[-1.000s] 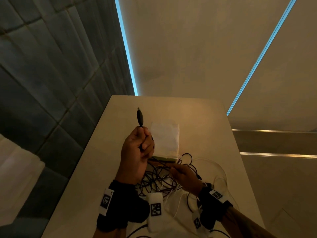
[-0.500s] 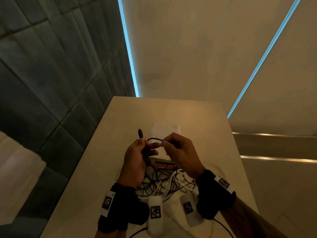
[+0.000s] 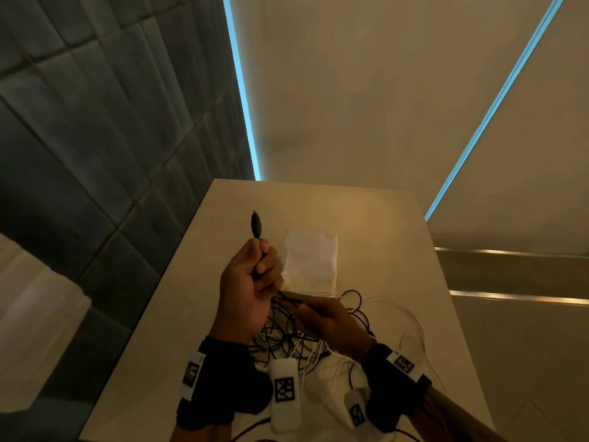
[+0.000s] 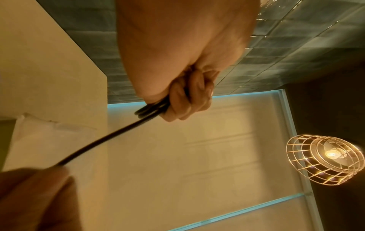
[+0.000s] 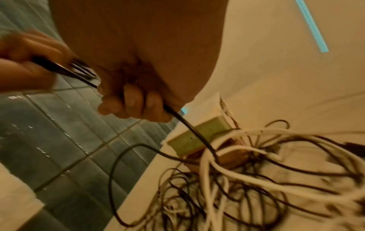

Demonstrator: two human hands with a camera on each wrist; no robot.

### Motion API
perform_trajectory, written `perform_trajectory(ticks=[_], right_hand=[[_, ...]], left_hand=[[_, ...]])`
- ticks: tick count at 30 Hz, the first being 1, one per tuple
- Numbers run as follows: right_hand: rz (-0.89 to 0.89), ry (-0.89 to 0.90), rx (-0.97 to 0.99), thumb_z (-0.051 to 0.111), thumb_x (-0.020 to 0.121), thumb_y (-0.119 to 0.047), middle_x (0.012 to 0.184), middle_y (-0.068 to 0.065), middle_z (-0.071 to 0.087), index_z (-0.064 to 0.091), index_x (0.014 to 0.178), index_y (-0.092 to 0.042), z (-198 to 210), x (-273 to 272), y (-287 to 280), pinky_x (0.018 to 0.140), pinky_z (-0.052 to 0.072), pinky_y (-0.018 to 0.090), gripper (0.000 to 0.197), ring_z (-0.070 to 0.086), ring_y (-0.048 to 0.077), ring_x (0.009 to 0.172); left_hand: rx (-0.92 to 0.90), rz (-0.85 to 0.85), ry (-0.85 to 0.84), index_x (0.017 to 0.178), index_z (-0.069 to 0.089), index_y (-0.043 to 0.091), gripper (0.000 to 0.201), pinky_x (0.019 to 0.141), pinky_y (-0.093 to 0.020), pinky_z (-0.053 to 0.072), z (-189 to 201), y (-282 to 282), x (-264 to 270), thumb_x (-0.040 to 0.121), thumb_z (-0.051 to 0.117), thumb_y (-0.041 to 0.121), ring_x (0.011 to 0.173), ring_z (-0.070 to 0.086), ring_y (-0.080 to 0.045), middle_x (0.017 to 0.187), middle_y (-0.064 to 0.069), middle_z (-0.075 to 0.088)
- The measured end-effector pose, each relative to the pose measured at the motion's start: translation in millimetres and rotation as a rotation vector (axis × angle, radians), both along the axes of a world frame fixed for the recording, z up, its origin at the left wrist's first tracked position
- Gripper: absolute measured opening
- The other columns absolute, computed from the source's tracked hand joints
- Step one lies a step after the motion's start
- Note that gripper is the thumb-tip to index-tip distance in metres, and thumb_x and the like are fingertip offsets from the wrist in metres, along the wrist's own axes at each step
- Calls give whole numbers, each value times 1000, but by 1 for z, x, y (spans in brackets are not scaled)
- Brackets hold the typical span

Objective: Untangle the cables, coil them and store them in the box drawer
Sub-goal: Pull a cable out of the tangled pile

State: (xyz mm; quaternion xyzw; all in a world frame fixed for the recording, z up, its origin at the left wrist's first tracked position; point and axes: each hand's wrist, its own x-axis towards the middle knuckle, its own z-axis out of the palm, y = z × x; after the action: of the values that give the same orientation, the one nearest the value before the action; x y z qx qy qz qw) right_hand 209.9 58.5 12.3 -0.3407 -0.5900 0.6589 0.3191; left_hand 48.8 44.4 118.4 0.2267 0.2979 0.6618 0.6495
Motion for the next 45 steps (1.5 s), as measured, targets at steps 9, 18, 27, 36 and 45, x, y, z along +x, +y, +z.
perform_trajectory(ticks=[9, 18, 27, 36, 45], right_hand=[[-77, -125, -66, 47, 97, -16, 60, -2, 37, 48, 63, -21, -45, 1, -3, 55, 34, 21, 34, 39, 7, 54], [-133, -483, 147, 49, 97, -11, 56, -9, 46, 52, 63, -19, -49, 9, 13, 55, 35, 24, 34, 42, 0, 50], [-177, -7, 273, 65, 88, -6, 61, -6, 58, 64, 81, 0, 99, -15, 29, 50, 39, 16, 10, 49, 4, 50], [-16, 10, 168, 62, 92, -12, 61, 7, 53, 67, 73, -14, 61, -11, 5, 52, 39, 19, 19, 46, 9, 53], [-75, -201, 142, 52, 98, -12, 51, -15, 51, 66, 71, -19, 13, 32, -3, 53, 32, 12, 31, 42, -2, 48]], left_hand=[[-44, 27, 112, 83, 48, 11, 30, 37, -18, 22, 2, -5, -1, 103, 30, 22, 39, 24, -4, 59, 5, 38], [-65, 93, 180, 80, 46, 11, 30, 35, -17, 21, 8, -9, -9, 103, 30, 21, 38, 22, -4, 56, 5, 37], [-246, 165, 333, 78, 49, 14, 31, 40, -20, 32, -2, -7, 3, 103, 33, 23, 48, 44, -11, 70, -5, 60], [-50, 68, -6, 81, 48, 14, 28, 61, -29, 46, 11, -6, -1, 101, 34, 27, 56, 47, -14, 66, 1, 46], [-90, 135, 104, 77, 46, 13, 29, 41, -19, 23, 4, -2, -11, 102, 33, 19, 42, 24, -5, 58, 6, 31]])
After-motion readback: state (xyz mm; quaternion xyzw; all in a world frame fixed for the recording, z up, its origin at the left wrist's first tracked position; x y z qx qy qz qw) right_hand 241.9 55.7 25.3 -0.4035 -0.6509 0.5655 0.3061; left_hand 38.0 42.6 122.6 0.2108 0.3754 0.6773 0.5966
